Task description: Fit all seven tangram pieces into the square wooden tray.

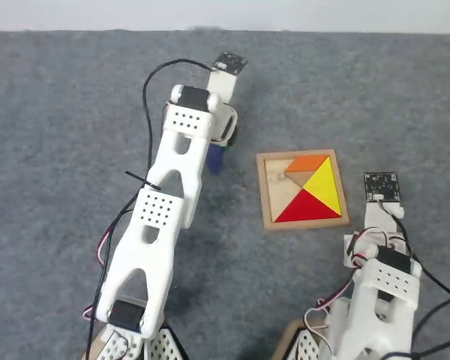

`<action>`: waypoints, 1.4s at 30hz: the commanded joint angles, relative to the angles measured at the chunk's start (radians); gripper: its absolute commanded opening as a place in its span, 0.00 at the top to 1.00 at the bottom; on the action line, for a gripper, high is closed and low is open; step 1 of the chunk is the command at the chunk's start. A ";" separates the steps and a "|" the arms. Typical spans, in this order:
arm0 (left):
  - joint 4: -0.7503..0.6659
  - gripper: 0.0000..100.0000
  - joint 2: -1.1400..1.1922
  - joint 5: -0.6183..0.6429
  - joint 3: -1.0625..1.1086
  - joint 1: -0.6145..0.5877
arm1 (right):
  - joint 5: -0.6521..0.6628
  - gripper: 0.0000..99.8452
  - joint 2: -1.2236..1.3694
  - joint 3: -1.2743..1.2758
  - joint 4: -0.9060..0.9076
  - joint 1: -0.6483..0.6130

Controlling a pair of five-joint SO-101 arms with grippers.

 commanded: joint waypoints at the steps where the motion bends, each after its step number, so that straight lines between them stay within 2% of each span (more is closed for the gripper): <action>1: -0.014 0.82 0.008 -0.023 -0.031 -0.051 | 0.020 0.99 -0.027 -0.008 -0.027 -0.015; 5: -0.014 0.82 0.038 -0.049 -0.031 -0.084 | 0.020 0.99 -0.027 -0.008 -0.027 -0.015; 14: -0.009 0.78 0.054 -0.118 -0.031 -0.057 | 0.020 0.99 -0.027 -0.008 -0.027 -0.015; 18: 0.060 0.79 0.037 -0.092 -0.030 -0.063 | 0.020 0.99 -0.027 -0.008 -0.027 -0.015; 22: 0.055 0.79 -0.061 -0.064 0.125 -0.064 | 0.020 0.99 -0.027 -0.008 -0.027 -0.015; 26: 0.055 0.86 -0.224 -0.063 0.406 -0.043 | 0.020 0.99 -0.027 -0.008 -0.027 -0.015; 31: 0.055 0.87 -0.431 -0.066 0.713 0.000 | 0.020 0.99 -0.027 -0.008 -0.027 -0.015; 37: 0.055 0.87 -0.663 -0.071 0.823 0.051 | 0.020 0.99 -0.027 -0.008 -0.027 -0.015; 42: 0.054 0.87 -0.750 -0.071 0.869 0.095 | 0.020 0.99 -0.027 -0.008 -0.027 -0.015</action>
